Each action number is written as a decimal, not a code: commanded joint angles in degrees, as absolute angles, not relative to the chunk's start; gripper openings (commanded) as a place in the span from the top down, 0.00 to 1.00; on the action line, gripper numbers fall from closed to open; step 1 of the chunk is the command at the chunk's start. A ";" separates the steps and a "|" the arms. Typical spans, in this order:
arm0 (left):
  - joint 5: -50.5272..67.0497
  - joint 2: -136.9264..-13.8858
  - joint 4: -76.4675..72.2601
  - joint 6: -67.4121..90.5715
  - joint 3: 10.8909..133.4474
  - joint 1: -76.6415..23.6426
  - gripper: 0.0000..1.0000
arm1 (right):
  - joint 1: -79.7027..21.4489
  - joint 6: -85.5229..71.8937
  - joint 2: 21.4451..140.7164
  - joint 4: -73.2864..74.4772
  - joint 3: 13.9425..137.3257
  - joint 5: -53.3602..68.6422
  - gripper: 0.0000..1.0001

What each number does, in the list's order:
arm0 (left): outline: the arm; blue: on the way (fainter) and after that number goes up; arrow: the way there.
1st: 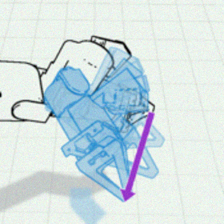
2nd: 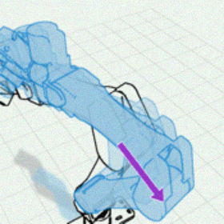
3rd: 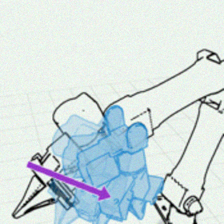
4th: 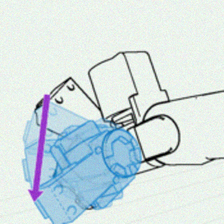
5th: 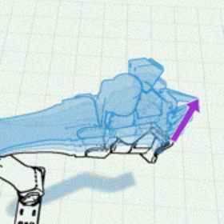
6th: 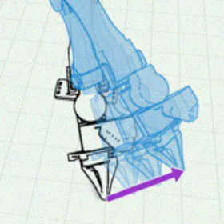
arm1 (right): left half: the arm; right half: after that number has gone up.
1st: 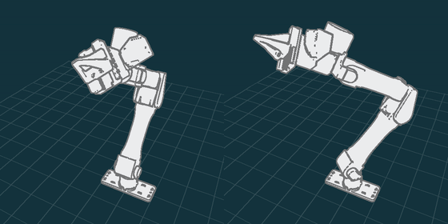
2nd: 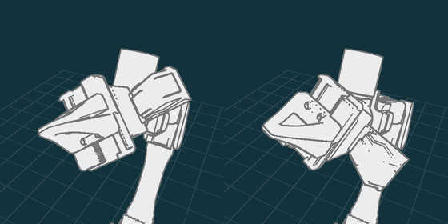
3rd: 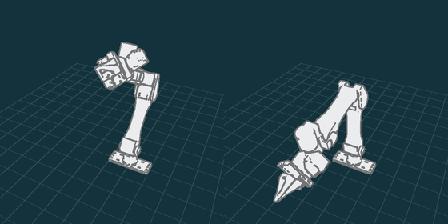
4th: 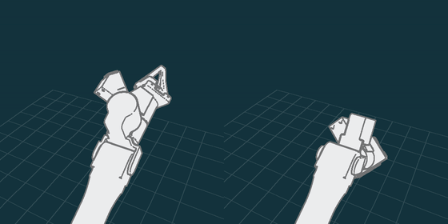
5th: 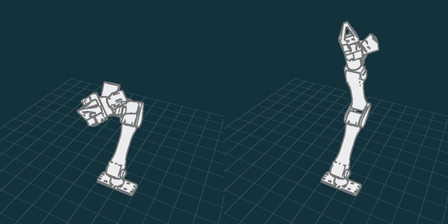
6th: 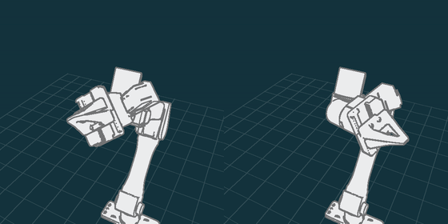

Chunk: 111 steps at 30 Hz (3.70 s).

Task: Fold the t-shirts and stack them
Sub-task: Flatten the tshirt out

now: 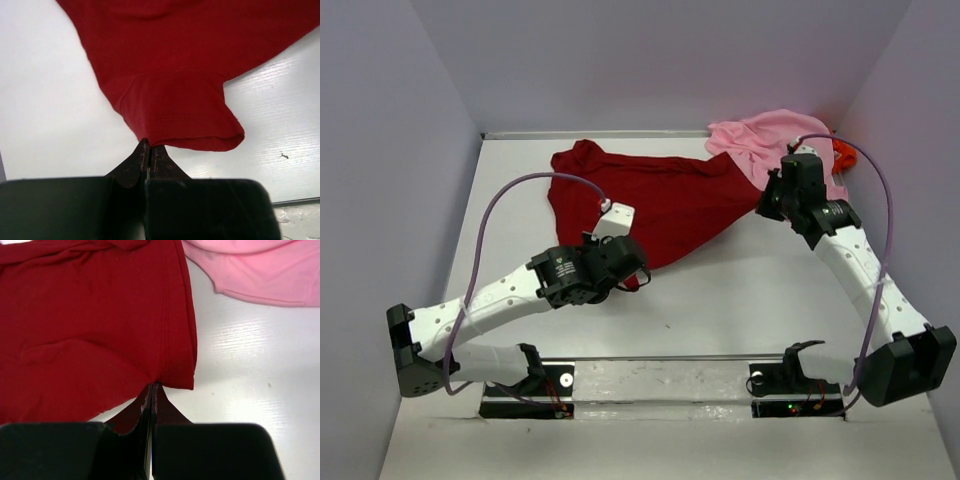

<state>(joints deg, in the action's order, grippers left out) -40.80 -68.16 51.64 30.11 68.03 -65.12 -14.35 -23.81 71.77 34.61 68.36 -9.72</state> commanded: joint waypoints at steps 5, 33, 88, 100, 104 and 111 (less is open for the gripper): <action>-51.76 -61.53 60.46 37.08 76.46 -64.95 1.00 | -15.03 -23.82 60.75 41.56 68.47 -12.30 1.00; -55.20 -56.60 47.41 24.55 73.93 -56.27 1.00 | -15.03 -23.11 62.12 44.40 67.14 -10.02 1.00; -73.55 -62.49 14.78 -24.50 122.34 -52.64 1.00 | -15.03 -18.19 87.01 55.37 143.88 -2.64 1.00; -88.77 -65.12 -17.73 -59.12 118.91 -69.25 1.00 | -15.03 -16.61 76.12 54.50 136.33 -3.87 1.00; -87.19 -67.23 -20.48 -61.44 121.64 -73.73 1.00 | -15.03 -16.08 74.00 53.44 133.86 -3.08 1.00; -82.18 -68.63 -39.47 -70.85 117.07 -73.83 1.00 | -15.03 -15.12 85.91 51.59 127.96 -4.13 1.00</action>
